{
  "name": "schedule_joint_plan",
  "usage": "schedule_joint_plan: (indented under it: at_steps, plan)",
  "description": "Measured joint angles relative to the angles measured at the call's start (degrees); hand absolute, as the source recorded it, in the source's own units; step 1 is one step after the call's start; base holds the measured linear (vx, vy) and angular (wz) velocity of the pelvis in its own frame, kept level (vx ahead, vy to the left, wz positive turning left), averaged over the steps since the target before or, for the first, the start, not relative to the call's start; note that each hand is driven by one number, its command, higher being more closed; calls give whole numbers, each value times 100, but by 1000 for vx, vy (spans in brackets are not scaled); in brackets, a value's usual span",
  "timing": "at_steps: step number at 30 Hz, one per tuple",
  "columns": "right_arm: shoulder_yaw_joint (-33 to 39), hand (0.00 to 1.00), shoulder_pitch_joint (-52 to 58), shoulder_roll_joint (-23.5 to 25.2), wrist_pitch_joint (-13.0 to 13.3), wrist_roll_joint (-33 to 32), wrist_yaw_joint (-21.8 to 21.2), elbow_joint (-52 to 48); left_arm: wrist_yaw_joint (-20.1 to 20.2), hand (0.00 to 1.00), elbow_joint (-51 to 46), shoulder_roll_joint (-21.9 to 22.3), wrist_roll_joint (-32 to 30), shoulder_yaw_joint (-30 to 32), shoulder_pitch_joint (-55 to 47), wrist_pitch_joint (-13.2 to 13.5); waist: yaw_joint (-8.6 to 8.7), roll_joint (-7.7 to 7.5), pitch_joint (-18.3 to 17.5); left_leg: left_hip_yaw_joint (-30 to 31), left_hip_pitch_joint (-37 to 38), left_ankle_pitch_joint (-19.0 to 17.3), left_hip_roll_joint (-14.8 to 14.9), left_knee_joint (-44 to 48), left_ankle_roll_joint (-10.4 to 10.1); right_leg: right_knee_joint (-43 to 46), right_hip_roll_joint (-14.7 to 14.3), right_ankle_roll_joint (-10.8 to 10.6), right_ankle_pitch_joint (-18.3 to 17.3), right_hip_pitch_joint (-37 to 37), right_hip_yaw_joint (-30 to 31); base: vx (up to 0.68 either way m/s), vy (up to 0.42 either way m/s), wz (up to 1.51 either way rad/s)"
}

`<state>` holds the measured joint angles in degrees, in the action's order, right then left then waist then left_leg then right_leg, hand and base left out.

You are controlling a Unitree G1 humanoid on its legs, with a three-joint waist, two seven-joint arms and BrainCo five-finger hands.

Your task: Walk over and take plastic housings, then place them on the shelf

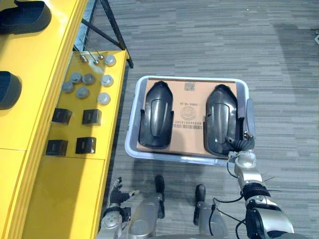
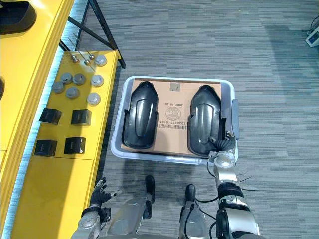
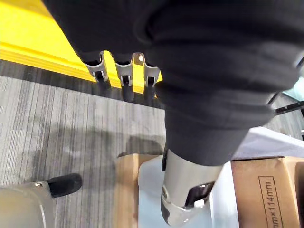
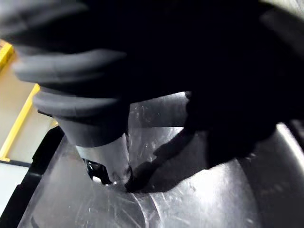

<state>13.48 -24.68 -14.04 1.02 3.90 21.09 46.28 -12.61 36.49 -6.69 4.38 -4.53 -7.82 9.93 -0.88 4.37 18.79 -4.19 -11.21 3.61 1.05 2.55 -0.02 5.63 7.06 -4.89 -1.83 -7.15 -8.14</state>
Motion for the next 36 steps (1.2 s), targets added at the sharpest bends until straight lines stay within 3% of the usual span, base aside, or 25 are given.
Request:
schedule_joint_plan:
  at_steps: [4, 10, 16, 20, 23, 28, 36]
  plan:
    - [25, 100, 170, -13, 13, -8, -13, -129, 13, 0, -13, -5, -1, 0, -1, -6, 7, -19, -5, -8, 211, 38, -1, -166, -4, -97, -11, 3, 19, 172, -7, 28, -13, -2]
    - [63, 100, 963, 9, -47, 132, -5, -1419, 24, 0, -729, -7, 1, 19, -23, -11, 25, -64, -29, 48, 359, 59, -24, -271, 3, -179, -1, -7, 24, 348, -109, 31, -6, 6]
    - [246, 100, 1575, 418, -78, 649, 150, -2792, 9, 0, -2620, 108, 19, 30, -379, 7, 159, -283, -411, 106, 607, 157, -25, -556, -13, -305, -12, -6, 22, 547, -139, 13, -10, 4]
    - [179, 100, 1841, 758, -83, 933, 267, -3402, -33, 0, -3566, 362, 19, -101, -363, 47, 200, -324, -650, 132, 712, 215, -43, -714, -17, -353, -9, -8, 20, 616, -207, -4, -1, 2]
    - [-114, 100, 1835, 937, -113, 1171, 285, -3731, -196, 0, -4161, 449, -7, -436, -165, 57, 264, -328, -676, 194, 775, 280, -55, -793, -11, -352, -6, -8, 20, 677, -262, -27, 7, 9]
    - [-890, 100, 1812, 1219, -144, 1645, 286, -4171, -432, 0, -4297, 578, -80, -1039, 313, 36, 289, -325, -945, 173, 807, 299, -55, -793, -2, -352, -6, -7, 21, 699, -248, -1, 0, -1]
    - [-1904, 100, 1788, 1639, -152, 2102, 276, -4348, -655, 0, -4091, 668, -741, -1794, 901, -367, 309, -329, -1141, 26, 1035, 299, -35, -803, -3, -339, -15, 1, 34, 805, -104, -31, 6, -8]
